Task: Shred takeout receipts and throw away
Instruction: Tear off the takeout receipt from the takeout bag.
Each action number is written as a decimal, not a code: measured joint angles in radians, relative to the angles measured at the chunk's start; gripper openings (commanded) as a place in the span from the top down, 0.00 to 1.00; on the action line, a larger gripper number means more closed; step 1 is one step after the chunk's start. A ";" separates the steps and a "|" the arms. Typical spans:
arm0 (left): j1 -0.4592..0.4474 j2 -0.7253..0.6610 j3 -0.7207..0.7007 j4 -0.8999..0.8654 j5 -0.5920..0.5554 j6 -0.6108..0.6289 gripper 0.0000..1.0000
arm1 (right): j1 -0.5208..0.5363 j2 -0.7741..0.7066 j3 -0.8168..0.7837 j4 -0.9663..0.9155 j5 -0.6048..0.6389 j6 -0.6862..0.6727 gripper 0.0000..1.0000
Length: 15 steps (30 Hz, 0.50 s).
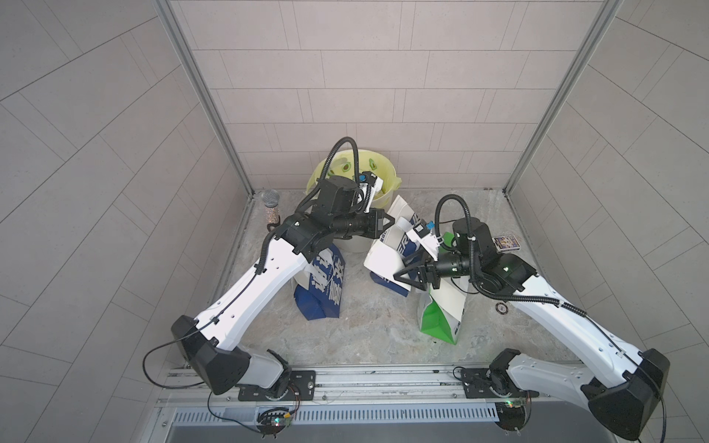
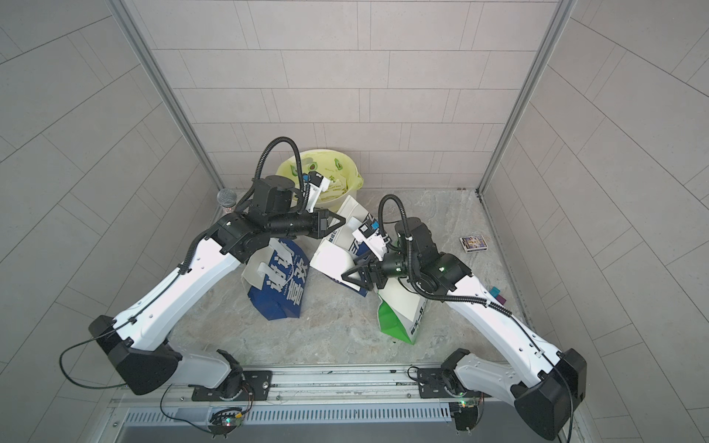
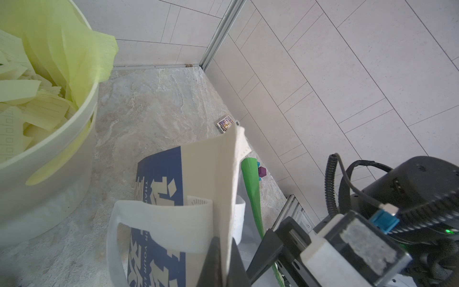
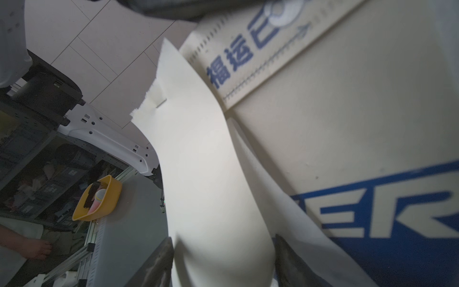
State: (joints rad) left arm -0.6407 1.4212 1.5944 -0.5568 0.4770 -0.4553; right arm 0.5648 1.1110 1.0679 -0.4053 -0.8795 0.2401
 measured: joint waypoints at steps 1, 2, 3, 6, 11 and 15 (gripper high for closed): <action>0.000 0.000 0.000 0.000 -0.002 0.000 1.00 | 0.000 0.000 0.000 0.000 -0.008 0.004 0.42; 0.000 0.000 -0.001 0.000 -0.004 0.001 1.00 | 0.000 0.000 0.002 -0.003 -0.013 0.007 0.42; 0.000 0.000 -0.002 0.000 -0.006 0.002 1.00 | 0.000 0.000 0.002 -0.004 -0.016 0.011 0.43; 0.000 0.000 -0.005 -0.001 -0.011 0.003 1.00 | 0.000 0.000 0.013 -0.015 -0.023 0.016 0.43; 0.000 0.000 -0.008 -0.002 -0.016 0.007 1.00 | 0.000 0.000 0.040 -0.022 -0.031 0.022 0.51; 0.000 0.000 -0.009 -0.002 -0.018 0.011 1.00 | 0.001 0.000 0.047 -0.023 -0.032 0.027 0.59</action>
State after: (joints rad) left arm -0.6407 1.4212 1.5852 -0.5587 0.4587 -0.4446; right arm 0.5659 1.1107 1.1152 -0.4282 -0.9115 0.2668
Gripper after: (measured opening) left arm 0.050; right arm 0.446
